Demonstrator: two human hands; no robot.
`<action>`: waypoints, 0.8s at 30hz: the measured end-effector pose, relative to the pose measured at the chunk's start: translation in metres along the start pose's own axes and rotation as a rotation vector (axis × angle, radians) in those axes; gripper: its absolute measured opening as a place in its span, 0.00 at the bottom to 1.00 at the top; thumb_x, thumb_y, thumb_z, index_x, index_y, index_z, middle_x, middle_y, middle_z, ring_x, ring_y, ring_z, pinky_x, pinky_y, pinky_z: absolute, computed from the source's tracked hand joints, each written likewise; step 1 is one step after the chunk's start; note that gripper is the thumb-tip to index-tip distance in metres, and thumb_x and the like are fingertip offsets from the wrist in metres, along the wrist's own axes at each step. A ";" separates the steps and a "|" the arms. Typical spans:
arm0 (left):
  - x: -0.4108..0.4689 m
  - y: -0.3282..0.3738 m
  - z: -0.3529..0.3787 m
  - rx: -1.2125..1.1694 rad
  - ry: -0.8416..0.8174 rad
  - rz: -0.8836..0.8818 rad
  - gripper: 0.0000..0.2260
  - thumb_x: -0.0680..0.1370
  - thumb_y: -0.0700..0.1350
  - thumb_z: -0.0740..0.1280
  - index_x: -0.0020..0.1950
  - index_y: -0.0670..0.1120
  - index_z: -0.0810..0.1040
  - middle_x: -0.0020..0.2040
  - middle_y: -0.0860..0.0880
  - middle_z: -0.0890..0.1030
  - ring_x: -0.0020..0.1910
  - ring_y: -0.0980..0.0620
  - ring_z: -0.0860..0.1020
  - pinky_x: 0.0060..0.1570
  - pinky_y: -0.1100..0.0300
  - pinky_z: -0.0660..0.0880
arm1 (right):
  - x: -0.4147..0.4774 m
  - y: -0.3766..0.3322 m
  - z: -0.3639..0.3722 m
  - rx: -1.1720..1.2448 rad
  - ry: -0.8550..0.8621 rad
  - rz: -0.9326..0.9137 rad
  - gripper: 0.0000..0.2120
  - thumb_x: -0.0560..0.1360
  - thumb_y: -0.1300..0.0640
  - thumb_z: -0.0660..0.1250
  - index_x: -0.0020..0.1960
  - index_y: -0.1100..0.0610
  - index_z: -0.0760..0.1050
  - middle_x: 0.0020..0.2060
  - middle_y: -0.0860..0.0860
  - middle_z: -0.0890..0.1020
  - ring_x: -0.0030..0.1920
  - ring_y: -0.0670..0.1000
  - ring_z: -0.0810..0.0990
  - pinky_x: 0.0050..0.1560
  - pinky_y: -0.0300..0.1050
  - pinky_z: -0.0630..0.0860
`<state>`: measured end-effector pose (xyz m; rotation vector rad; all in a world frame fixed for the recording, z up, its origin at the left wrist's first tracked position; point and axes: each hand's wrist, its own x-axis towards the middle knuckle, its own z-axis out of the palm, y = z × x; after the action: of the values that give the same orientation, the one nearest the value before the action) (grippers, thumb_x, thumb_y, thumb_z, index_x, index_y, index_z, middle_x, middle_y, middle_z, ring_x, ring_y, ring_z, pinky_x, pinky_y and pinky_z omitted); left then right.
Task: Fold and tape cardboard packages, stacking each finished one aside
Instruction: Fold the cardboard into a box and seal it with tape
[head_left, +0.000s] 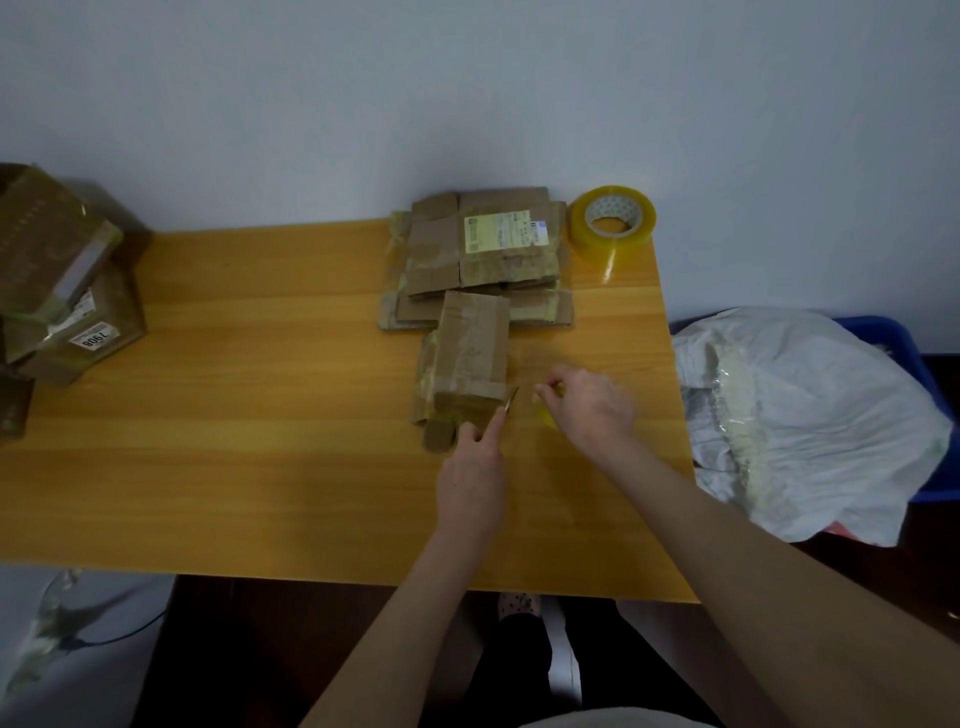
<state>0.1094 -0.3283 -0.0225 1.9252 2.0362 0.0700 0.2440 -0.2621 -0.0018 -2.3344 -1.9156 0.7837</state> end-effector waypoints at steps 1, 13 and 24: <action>0.001 0.001 0.001 0.002 -0.004 -0.001 0.25 0.82 0.39 0.55 0.78 0.54 0.56 0.56 0.46 0.71 0.38 0.51 0.72 0.38 0.59 0.72 | 0.000 -0.001 0.000 0.007 0.000 -0.005 0.13 0.81 0.43 0.57 0.57 0.47 0.76 0.43 0.50 0.81 0.41 0.52 0.77 0.36 0.43 0.70; 0.018 0.005 0.007 0.020 -0.026 0.018 0.23 0.81 0.37 0.57 0.74 0.53 0.64 0.58 0.44 0.74 0.47 0.45 0.79 0.43 0.56 0.74 | -0.002 -0.005 0.003 0.020 -0.008 -0.047 0.11 0.81 0.45 0.57 0.56 0.46 0.76 0.46 0.50 0.82 0.43 0.51 0.78 0.39 0.45 0.70; 0.013 -0.042 0.025 0.245 -0.160 0.084 0.13 0.81 0.38 0.56 0.63 0.48 0.67 0.57 0.51 0.77 0.49 0.47 0.80 0.37 0.57 0.72 | 0.011 0.012 0.006 0.164 -0.024 0.038 0.09 0.79 0.42 0.61 0.51 0.44 0.77 0.32 0.46 0.75 0.33 0.49 0.74 0.28 0.40 0.64</action>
<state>0.0757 -0.3241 -0.0599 2.0847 1.9328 -0.3176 0.2543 -0.2561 -0.0148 -2.2803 -1.7464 0.9382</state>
